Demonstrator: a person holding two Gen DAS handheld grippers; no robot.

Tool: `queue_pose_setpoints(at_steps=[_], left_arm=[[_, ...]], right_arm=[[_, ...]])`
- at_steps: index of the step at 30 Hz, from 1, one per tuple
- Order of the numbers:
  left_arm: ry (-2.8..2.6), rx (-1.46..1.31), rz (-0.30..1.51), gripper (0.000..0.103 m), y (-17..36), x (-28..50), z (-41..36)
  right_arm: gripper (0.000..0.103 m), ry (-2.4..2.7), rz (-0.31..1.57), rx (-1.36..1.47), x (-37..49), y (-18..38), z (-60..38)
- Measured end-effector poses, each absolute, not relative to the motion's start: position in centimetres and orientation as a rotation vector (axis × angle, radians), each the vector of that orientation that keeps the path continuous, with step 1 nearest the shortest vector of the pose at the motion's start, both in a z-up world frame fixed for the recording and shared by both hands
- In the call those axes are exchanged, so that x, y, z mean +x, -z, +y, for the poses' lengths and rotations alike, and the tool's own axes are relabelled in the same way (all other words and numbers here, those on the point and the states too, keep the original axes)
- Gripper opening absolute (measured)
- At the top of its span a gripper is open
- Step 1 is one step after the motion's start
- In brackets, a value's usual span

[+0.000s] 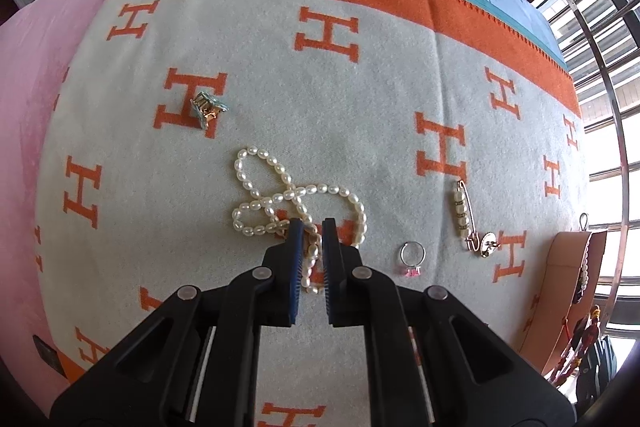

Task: Organize jewelry
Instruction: 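Lower the left gripper onto the pearl necklace and close on it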

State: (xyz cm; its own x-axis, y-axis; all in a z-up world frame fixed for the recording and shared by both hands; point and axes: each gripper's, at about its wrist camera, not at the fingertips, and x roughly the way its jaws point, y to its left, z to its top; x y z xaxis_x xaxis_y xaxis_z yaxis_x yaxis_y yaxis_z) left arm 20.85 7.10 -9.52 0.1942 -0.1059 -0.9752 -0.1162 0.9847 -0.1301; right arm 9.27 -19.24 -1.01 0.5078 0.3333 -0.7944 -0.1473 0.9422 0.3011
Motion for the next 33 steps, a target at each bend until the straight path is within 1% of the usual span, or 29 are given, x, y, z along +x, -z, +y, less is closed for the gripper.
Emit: queue_pose_setpoints(at_steps=[6, 12, 18, 19, 20, 22, 23, 25, 27, 28, 29, 30, 33], left_arm=[[-0.015, -0.156, 1.385, 0.007, 9.9, 21.7, 6.4], [-0.02, -0.104, 1.441, 0.007, 10.4, 22.5, 5.3], [-0.024, -0.024, 1.456, 0.007, 10.2, 22.8, 4.1], [-0.021, -0.02, 1.461, 0.007, 10.2, 22.9, 3.9], [-0.021, -0.02, 1.463, 0.01, 10.1, 23.0, 3.9], [-0.017, -0.019, 1.463, 0.01, 10.0, 22.9, 3.8], [-0.015, -0.011, 1.462, 0.012, 10.0, 22.8, 3.6], [-0.031, 0.015, 1.458, 0.022, 10.4, 22.9, 3.6], [-0.065, 0.024, 1.458, 0.042, 10.6, 22.9, 4.3], [-0.077, 0.021, 1.461, 0.047, 10.7, 23.0, 4.6], [-0.078, 0.015, 1.46, 0.05, 10.7, 23.0, 4.8], [-0.075, 0.014, 1.461, 0.051, 10.7, 23.1, 4.9], [-0.055, 0.018, 1.454, 0.051, 10.6, 23.0, 5.1]], right_arm=[[0.006, -0.286, 1.0, 0.218, 9.3, 1.0, -19.4], [0.006, -0.285, 1.004, 0.229, 9.3, 1.1, -19.7], [0.006, -0.285, 1.007, 0.237, 9.4, 1.2, -19.8], [0.006, -0.285, 1.006, 0.238, 9.3, 1.2, -19.8], [0.006, -0.284, 1.005, 0.237, 9.3, 1.2, -19.8], [0.006, -0.28, 1.006, 0.24, 9.4, 1.4, -19.9], [0.006, -0.279, 1.008, 0.243, 9.4, 1.5, -19.9], [0.006, -0.277, 1.011, 0.246, 9.5, 1.6, -19.9], [0.006, -0.277, 1.011, 0.248, 9.5, 1.8, -19.9], [0.006, -0.276, 1.011, 0.249, 9.5, 1.8, -19.9], [0.006, -0.276, 1.011, 0.249, 9.5, 1.8, -19.9], [0.006, -0.275, 1.011, 0.251, 9.5, 1.8, -20.0], [0.006, -0.273, 1.016, 0.257, 9.5, 2.0, -20.1]])
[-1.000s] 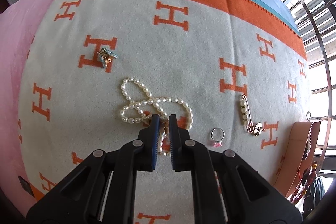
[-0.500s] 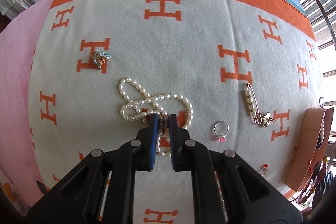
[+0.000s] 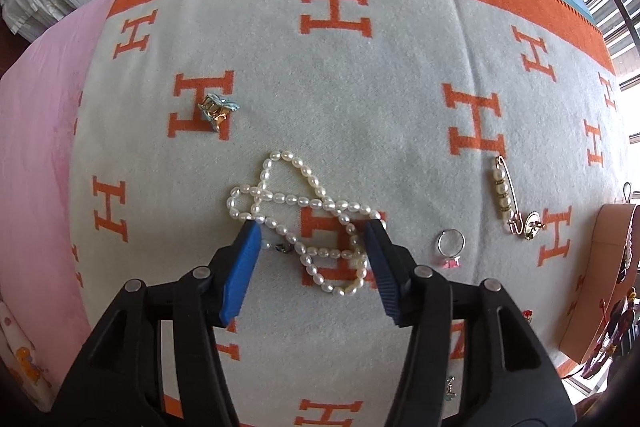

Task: Organize jewelry
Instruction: 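Lower the left gripper onto the pearl necklace and close on it, then carry the pearl necklace into the tray while the right gripper carries the red bangle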

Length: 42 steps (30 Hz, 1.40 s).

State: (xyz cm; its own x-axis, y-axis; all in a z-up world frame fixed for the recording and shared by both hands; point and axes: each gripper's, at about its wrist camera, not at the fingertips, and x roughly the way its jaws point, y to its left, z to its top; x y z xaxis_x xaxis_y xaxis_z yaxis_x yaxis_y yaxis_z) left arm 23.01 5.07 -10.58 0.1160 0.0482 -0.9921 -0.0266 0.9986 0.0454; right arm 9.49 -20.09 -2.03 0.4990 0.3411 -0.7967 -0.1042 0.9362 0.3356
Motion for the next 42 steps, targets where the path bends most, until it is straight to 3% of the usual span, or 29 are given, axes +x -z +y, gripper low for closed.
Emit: queue_pose_setpoints(at_steps=[2, 5, 7, 15, 26, 42], left_arm=[[-0.043, 0.016, 1.447, 0.05, 10.8, 23.1, 4.8], [-0.001, -0.023, 1.443, 0.029, 10.7, 23.1, 5.1], [0.006, -0.027, 1.426, 0.007, 10.7, 22.9, 5.0], [0.056, -0.182, 1.342, 0.002, 8.4, 21.6, 5.5], [0.204, -0.195, 1.133, 0.002, -3.0, 18.5, 3.0], [0.549, -0.138, 0.879, 0.002, -18.7, 11.5, -8.9]], right_arm=[[0.006, -0.272, 1.021, 0.26, 9.6, 2.2, -20.0], [0.006, -0.269, 1.024, 0.259, 9.7, 2.4, -19.9], [0.006, -0.265, 1.024, 0.26, 9.8, 2.4, -19.9], [0.006, -0.249, 1.013, 0.271, 9.5, 2.1, -20.5], [0.006, -0.229, 0.947, 0.3, 8.1, -0.5, -22.4], [0.006, -0.029, 0.776, 0.367, 2.8, -6.8, -31.1]])
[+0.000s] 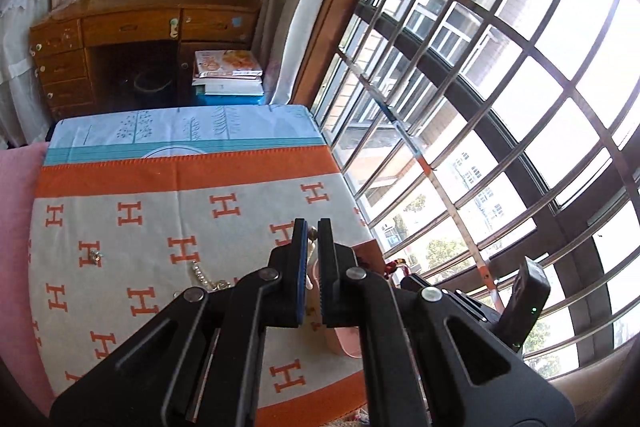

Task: Organize jewelry
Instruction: 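Carry the pearl necklace into the tray while the right gripper carries the red bangle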

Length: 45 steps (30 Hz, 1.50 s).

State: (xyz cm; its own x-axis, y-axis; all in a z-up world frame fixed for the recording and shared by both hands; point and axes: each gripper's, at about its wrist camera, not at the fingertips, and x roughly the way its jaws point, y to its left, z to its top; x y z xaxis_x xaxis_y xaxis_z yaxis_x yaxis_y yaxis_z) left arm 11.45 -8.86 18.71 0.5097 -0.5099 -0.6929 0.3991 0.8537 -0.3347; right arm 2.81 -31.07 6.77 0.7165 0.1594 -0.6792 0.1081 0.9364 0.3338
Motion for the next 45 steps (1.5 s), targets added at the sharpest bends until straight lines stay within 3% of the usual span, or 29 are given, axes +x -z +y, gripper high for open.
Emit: queue_pose_setpoints(at_steps=[5, 10, 26, 34, 45], left_arm=[[0.654, -0.098, 0.886, 0.002, -19.6, 9.7, -13.4], [0.705, -0.046, 0.951, 0.002, -16.9, 8.7, -16.8], [0.802, -0.006, 0.954, 0.002, -16.1, 6.0, -19.1], [0.792, 0.043, 1.034, 0.003, -12.4, 6.2, -20.4], [0.666, 0.26, 1.009, 0.003, -7.7, 5.6, -21.5]], right_arm=[[0.006, 0.072, 0.789, 0.392, 1.1, -6.2, -34.6], [0.006, 0.142, 0.819, 0.381, -0.6, -4.4, -36.9], [0.007, 0.207, 0.975, 0.357, 1.9, 3.7, -38.2], [0.007, 0.197, 0.965, 0.365, 3.3, 3.5, -37.8], [0.007, 0.179, 0.958, 0.331, 5.4, 2.5, -36.3]])
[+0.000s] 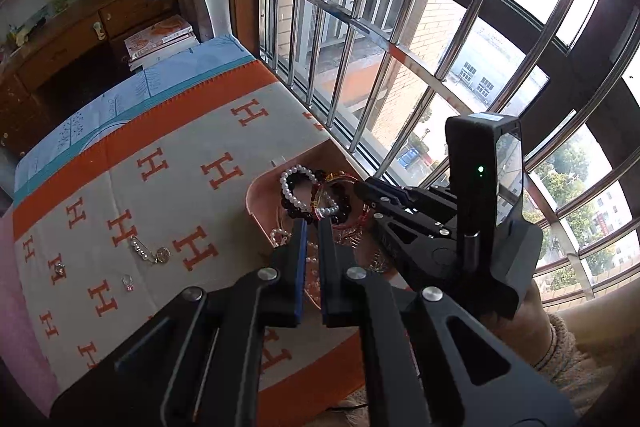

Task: Organize jewelry
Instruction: 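Carry the pearl necklace into the tray while the right gripper carries the red bangle, then open both grippers and withdraw them from the tray over the remaining jewelry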

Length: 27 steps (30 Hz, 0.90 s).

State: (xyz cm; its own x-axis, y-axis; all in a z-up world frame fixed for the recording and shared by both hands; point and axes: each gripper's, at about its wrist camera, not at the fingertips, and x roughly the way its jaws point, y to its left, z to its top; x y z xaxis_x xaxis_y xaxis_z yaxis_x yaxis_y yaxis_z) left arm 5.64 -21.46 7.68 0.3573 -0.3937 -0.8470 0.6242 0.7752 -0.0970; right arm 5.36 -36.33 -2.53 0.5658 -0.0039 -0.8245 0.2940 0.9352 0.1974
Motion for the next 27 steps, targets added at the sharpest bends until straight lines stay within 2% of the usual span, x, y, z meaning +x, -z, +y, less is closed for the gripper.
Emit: queue_pose_setpoints(at_steps=[3, 5, 7, 8, 23, 27], left_arm=[[0.64, 0.268, 1.013, 0.003, -6.9, 5.9, -20.8], [0.627, 0.244, 1.033, 0.004, -6.3, 6.3, -20.0], [0.611, 0.219, 1.047, 0.004, -5.9, 6.9, -19.0], [0.598, 0.207, 1.052, 0.004, -5.7, 7.2, -18.4], [0.391, 0.071, 1.084, 0.004, -3.5, 9.8, -7.2], [0.33, 0.053, 1.069, 0.004, -3.4, 9.7, -3.8]], right_arm=[[0.012, 0.181, 0.959, 0.334, 6.2, 2.4, -36.2], [0.021, 0.171, 0.96, 0.357, 6.7, 2.4, -36.3], [0.036, 0.173, 0.946, 0.367, 6.9, 2.1, -36.4], [0.038, 0.18, 0.933, 0.362, 6.9, 1.8, -36.3], [0.04, 0.033, 0.913, 0.282, 6.2, -1.1, -29.9], [0.043, -0.026, 0.918, 0.238, 6.3, -1.8, -27.0]])
